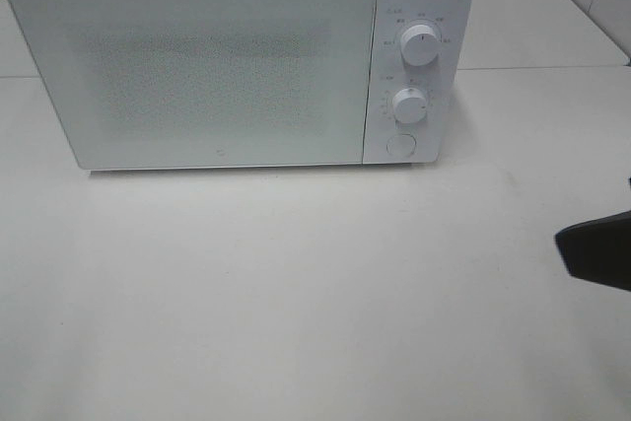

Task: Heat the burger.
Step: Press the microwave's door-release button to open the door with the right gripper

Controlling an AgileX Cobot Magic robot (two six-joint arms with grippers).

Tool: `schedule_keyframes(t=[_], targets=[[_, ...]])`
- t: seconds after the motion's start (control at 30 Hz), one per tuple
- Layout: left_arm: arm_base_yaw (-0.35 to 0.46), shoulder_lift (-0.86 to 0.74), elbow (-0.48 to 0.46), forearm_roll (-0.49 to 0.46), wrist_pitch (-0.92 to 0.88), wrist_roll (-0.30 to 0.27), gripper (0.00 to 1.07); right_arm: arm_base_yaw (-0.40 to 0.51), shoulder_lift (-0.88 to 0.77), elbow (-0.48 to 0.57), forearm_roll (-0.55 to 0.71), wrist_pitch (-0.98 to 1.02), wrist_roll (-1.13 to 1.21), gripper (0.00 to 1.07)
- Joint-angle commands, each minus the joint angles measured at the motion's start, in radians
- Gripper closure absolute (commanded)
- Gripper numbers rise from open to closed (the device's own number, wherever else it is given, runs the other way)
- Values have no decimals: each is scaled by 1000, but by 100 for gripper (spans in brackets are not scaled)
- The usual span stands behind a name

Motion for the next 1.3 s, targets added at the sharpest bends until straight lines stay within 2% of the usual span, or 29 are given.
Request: schedule_keyframes(t=[0.03,0.1,0.13,0.17,0.2,0.27,0.3,0.67,0.93,1.3], targets=[[7,-14,1,-5,2,0,6,-15,-60,-1,-12,15,-2,31],[7,-14,1,-5,2,0,6,-93,-130,0,-11,18,6,31],[7,-14,1,-5,2,0,6,-93,-130,0,-11,18,6,31],[7,-14,1,-5,2,0,6,-157,-178,0,-39,25,17,31],[7,-14,1,-5,2,0,6,-157,-178,0,-39,25,17,31],[7,-14,1,-5,2,0,6,-251,-253,19,-80,17,22,31],[7,-14,1,-5,2,0,6,-251,-253,19,-80,17,22,31],[7,-14,1,-5,2,0,6,-561,-574,144,-88,83,21,31],[7,-14,1,-5,2,0,6,-630,-688,173,-80,136,33,31],[7,-14,1,-5,2,0,6,-630,-728,190,-84,159,30,31]])
